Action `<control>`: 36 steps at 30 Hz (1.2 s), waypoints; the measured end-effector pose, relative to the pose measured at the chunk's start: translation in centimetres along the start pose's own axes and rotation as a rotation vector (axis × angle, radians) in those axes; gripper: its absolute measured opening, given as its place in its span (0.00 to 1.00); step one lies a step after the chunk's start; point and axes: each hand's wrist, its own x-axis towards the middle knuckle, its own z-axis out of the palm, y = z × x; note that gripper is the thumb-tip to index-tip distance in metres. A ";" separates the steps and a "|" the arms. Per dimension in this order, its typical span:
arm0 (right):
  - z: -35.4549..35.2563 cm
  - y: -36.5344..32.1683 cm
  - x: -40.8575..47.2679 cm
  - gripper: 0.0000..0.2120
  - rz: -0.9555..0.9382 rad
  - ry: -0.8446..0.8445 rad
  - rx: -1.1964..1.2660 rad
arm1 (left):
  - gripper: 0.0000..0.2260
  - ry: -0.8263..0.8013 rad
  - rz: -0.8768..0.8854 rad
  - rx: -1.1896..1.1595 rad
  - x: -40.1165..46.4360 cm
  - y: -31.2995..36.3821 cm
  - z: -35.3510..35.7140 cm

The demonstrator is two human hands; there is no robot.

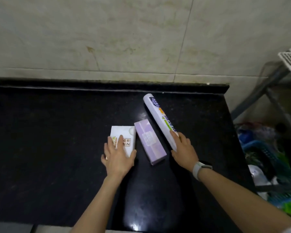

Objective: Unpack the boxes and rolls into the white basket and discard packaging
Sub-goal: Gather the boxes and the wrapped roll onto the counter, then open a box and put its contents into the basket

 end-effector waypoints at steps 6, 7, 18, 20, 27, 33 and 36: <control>0.4 -1.2 -0.2 0.25 -0.147 0.011 -0.124 | 0.38 0.007 -0.054 0.072 0.7 0.2 0.5; 0.5 -1.6 -0.3 0.23 -0.169 0.044 -0.123 | 0.38 0.011 -0.058 0.083 0.7 0.2 0.5; 3.2 -6.5 -1.3 0.32 -0.267 0.002 -0.259 | 0.39 0.009 -0.112 0.096 -0.4 -0.1 0.1; 3.0 -6.5 -1.5 0.30 -0.281 0.017 -0.166 | 0.39 0.029 -0.143 0.021 -1.9 -0.9 0.0; 3.7 -8.0 -5.2 0.25 -0.362 -0.067 0.349 | 0.39 0.198 -0.441 -0.389 -9.8 -6.6 -0.1; 7.6 -15.1 -9.3 0.22 -0.510 -0.208 0.480 | 0.41 0.427 -0.610 -0.538 -16.0 -14.8 -3.8; 10.2 -19.9 -11.1 0.23 -0.566 -0.297 0.477 | 0.42 0.522 -0.698 -0.586 -17.8 -19.6 -6.2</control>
